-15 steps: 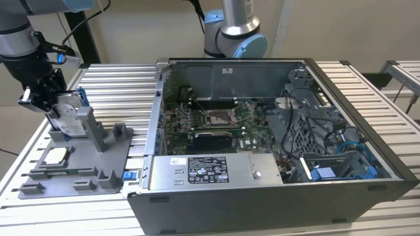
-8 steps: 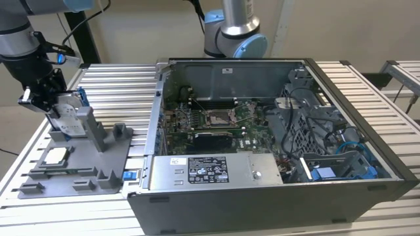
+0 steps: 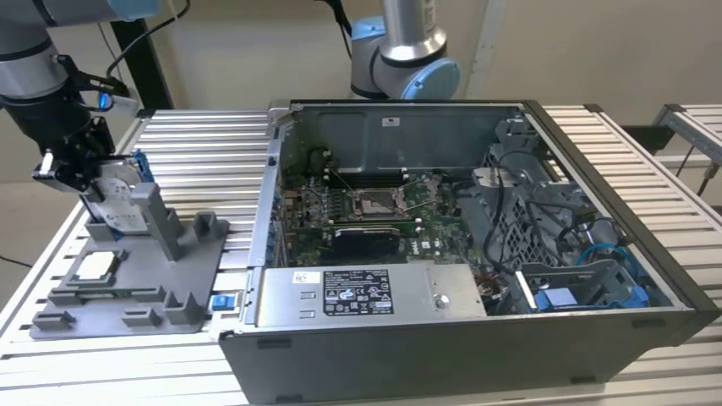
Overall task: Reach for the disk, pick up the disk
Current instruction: 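Pick up the disk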
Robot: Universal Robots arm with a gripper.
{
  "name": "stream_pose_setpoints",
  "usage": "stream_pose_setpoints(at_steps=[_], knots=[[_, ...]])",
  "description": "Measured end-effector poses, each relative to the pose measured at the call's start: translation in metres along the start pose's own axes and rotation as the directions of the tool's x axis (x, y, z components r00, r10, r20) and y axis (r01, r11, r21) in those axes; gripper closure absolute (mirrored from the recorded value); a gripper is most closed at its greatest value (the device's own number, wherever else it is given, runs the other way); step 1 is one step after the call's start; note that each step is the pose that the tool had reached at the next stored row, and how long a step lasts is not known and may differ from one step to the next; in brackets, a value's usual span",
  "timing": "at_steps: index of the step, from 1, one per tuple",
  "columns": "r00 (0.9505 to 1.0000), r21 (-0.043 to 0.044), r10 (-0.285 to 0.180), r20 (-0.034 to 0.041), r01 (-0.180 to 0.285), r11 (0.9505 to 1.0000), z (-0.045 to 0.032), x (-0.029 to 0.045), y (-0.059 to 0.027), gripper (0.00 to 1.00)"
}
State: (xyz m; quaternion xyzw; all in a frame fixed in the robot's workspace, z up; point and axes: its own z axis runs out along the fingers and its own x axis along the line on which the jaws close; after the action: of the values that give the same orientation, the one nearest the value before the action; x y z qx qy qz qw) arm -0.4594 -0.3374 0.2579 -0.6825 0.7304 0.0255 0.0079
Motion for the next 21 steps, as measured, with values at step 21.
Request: stream_pose_setpoints(at_steps=[21], knots=[[0.9960,-0.0038,-0.088,-0.0088,0.088,0.9961,-0.0006,0.0001,0.0000,1.00]])
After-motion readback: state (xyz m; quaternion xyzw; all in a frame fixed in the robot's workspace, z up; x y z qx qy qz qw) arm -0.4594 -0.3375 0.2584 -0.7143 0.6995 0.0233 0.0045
